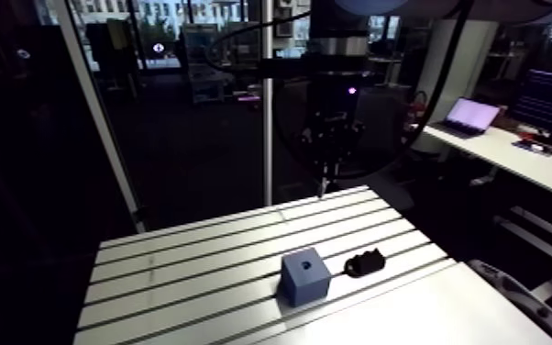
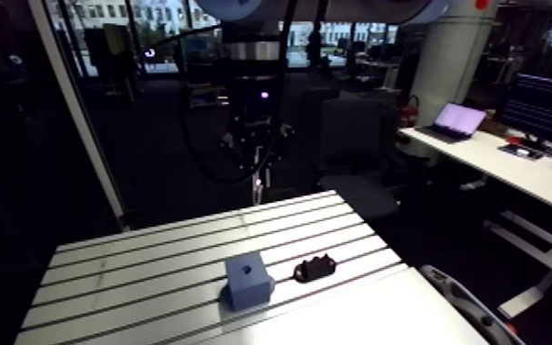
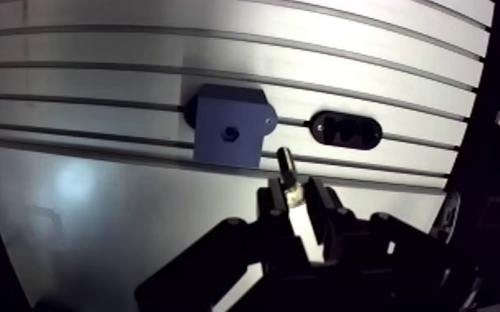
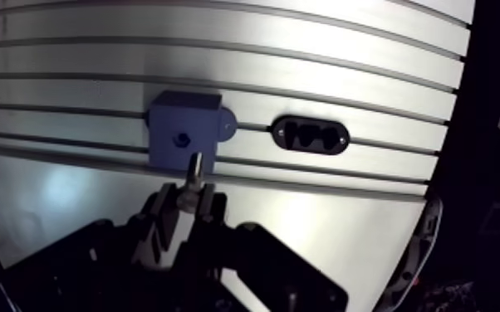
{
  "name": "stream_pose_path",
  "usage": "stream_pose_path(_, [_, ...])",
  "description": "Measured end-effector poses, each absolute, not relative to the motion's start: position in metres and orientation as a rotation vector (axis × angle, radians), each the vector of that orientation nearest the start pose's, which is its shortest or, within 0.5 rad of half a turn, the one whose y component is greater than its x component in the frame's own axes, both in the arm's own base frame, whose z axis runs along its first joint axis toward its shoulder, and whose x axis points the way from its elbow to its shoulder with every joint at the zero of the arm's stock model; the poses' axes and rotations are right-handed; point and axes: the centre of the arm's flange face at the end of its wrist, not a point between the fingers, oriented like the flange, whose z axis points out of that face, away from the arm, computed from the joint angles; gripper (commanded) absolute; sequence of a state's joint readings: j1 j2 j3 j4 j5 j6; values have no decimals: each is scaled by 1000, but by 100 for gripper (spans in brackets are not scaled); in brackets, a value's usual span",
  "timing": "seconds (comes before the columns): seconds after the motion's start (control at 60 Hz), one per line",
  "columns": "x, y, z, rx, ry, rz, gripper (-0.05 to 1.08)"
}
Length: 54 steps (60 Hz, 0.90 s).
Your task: Pick up the M10 bolt and insert it into the hex recess until seated.
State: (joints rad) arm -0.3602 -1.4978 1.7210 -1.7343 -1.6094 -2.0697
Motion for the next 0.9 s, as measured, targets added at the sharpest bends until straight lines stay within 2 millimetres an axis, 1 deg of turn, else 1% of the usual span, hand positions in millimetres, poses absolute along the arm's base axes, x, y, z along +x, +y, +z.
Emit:
stream_pose_path(0.117, [-523,36,399,-301,3035,34,105])
stream_pose_path(0.217, [-524,26,398,-391,3006,34,106])
stream_pose_path(0.267, [-525,23,397,-437,2992,32,107])
stream_pose_path(0.55, [-527,12,385,-728,2861,26,108])
stream_pose_path(0.7, [-529,5,376,-809,2802,40,108])
stream_pose_path(0.9, [-535,0,366,-853,2776,61,108])
